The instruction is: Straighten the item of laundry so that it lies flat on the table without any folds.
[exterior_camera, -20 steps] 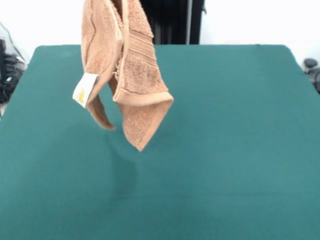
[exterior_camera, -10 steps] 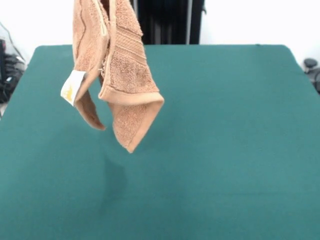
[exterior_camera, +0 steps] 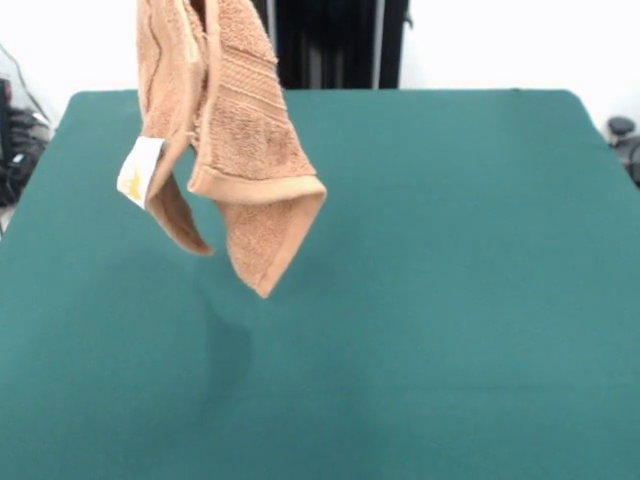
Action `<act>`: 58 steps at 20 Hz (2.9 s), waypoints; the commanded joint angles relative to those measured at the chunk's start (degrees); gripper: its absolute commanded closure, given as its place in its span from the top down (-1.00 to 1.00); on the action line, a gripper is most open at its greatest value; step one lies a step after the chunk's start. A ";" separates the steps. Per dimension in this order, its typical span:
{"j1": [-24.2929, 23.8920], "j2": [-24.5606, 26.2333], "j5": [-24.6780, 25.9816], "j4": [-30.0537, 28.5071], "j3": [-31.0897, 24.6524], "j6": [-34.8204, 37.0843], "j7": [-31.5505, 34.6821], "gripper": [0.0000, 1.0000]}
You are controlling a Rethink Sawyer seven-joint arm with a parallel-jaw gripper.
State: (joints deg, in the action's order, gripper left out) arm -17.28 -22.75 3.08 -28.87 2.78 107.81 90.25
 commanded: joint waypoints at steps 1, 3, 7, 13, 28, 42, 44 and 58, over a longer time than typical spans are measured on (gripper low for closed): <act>0.17 -4.25 1.84 -9.84 -3.96 -3.89 -12.57 -1.00; 0.42 -5.53 1.78 -12.75 -3.67 -6.53 -12.14 -1.00; 1.18 -9.13 1.56 -20.75 -3.15 -13.44 -10.06 -1.00; 1.99 -13.29 1.94 -30.31 -2.98 -22.55 -6.90 -1.00; 1.57 -16.18 3.92 -39.53 -3.94 -34.90 -5.24 -1.00; 0.16 -19.67 2.77 -52.75 -4.60 -50.86 -1.22 -1.00; 0.31 -19.41 2.98 -52.08 -4.50 -49.81 -1.09 -1.00; 0.16 -21.78 0.81 -62.87 -5.09 -63.20 4.46 -1.00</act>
State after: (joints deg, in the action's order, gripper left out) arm -17.23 -44.25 5.50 -76.94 2.85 53.11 90.25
